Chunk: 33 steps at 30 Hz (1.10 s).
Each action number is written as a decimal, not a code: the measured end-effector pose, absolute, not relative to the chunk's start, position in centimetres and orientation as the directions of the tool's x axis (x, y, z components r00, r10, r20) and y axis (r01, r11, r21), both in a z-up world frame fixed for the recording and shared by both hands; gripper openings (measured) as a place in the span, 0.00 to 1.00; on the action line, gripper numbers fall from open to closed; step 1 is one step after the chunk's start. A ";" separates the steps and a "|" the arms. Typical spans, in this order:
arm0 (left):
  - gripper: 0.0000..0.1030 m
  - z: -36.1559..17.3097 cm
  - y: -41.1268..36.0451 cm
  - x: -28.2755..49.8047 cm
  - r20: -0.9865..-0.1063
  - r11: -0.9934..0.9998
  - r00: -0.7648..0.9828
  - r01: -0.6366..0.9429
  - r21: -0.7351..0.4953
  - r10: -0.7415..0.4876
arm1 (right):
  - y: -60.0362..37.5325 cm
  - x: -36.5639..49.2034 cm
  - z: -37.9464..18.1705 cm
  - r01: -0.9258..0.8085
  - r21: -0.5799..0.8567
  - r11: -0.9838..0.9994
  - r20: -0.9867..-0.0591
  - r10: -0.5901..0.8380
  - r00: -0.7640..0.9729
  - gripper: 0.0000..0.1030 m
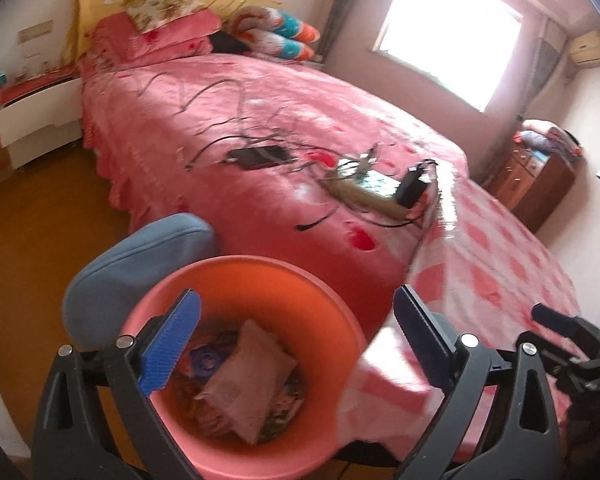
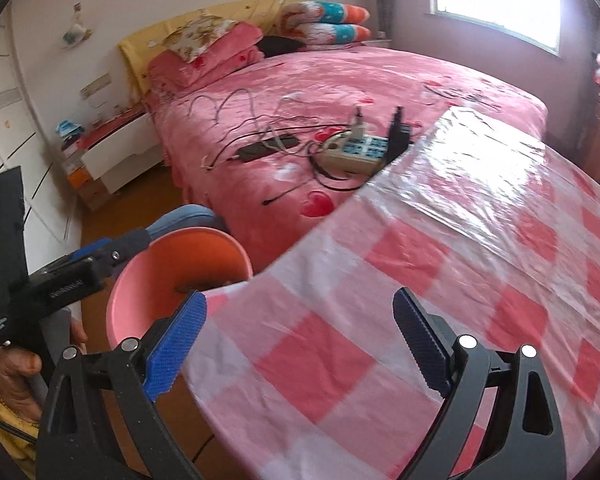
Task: Collect trash
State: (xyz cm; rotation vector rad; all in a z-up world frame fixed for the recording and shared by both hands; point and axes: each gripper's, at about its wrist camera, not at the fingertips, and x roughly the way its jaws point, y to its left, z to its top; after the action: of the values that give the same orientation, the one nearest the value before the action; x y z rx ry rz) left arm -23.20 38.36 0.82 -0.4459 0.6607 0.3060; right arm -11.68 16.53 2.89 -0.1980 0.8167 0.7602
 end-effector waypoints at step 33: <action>0.96 6.8 18.5 -14.9 -0.598 0.974 0.796 -0.055 -0.222 -0.091 | -6.0 -9.9 5.2 -0.276 0.137 0.951 -0.567 0.303 0.766 0.91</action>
State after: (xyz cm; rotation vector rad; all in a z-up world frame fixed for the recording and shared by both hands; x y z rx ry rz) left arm -14.92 18.47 6.85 -0.2341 0.6515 -0.0196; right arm -9.95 -5.98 5.16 0.0465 0.6238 0.3146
